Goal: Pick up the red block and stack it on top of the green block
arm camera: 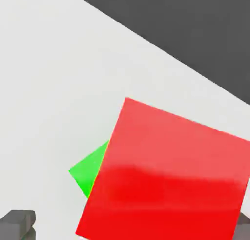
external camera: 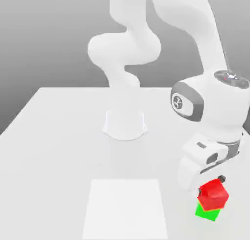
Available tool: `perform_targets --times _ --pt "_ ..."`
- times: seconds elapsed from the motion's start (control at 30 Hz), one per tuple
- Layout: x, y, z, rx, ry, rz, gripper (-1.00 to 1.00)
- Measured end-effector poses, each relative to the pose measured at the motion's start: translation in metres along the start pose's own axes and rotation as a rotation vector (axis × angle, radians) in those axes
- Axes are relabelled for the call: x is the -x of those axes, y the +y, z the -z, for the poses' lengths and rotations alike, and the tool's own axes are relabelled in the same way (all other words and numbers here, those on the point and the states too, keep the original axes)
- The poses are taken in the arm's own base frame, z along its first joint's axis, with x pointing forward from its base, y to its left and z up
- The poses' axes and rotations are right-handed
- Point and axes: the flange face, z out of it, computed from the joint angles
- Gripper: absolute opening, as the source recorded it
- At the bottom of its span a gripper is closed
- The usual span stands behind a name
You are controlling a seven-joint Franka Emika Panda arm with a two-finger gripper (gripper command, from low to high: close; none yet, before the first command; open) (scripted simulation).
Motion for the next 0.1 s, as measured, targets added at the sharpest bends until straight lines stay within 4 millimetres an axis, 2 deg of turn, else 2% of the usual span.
perform_targets --times 0.1 --pt "0.0 0.0 0.034 0.0 0.0 0.0 1.0"
